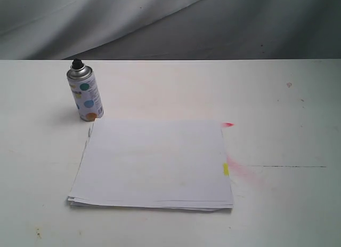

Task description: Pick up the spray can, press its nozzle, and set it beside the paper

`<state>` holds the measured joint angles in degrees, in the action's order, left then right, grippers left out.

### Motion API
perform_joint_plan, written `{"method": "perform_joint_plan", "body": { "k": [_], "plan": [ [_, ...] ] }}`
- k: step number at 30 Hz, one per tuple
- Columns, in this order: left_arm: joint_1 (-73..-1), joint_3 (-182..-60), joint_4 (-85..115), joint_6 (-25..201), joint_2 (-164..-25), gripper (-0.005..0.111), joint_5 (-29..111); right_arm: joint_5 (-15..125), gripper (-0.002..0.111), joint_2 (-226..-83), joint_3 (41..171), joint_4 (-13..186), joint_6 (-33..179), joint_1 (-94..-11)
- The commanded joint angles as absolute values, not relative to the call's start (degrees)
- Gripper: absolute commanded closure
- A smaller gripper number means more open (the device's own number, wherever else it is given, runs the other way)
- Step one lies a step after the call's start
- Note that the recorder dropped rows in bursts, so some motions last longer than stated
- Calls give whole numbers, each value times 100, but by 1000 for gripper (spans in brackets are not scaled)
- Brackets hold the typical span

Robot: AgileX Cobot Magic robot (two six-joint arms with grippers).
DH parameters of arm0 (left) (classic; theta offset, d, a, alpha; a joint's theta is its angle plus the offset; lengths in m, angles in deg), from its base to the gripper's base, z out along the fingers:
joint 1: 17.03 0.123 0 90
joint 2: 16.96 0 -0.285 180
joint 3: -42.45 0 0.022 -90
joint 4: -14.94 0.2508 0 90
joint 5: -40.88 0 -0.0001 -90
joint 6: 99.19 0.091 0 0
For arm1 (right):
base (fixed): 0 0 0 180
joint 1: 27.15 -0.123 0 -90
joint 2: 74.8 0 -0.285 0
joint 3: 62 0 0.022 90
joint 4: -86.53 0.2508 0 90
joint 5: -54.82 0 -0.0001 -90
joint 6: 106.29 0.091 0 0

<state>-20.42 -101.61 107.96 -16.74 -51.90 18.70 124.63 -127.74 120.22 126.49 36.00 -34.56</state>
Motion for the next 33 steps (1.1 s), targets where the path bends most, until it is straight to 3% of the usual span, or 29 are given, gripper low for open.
{"method": "perform_joint_plan", "body": {
  "k": [1, 4, 10, 15, 17, 24, 33],
  "plan": [
    [-2066, -9784, 11035, -1950, -4129, 89, 1364, 12478, 108, -11565, 10487, 12630, 3774, -3458],
    [-2066, -9532, 11035, -1962, -3681, 107, 1210, 12478, 108, -10827, 9511, 12845, 3806, -3458],
    [-2066, -8832, 11035, -1962, -3360, 107, 1127, 10213, 108, -9852, 7569, 13313, 3778, -3458],
    [-2066, -7847, 10951, -1962, -3372, 107, 1401, 7058, 108, -9995, 5799, 13678, 3427, -3458],
    [-2066, -7558, 10937, -1962, -3372, 107, 1584, 6474, 108, -10153, 5476, 13714, 3283, -3458],
    [-2066, -6647, 9978, -1962, -3372, 107, 2099, 6026, 108, -10507, 5262, 13714, 3092, -3458],
    [-2066, -6573, 10002, -1962, -3372, 107, 2082, 6045, 108, -10507, 5262, 13714, 3157, -3458]
  ]
}}
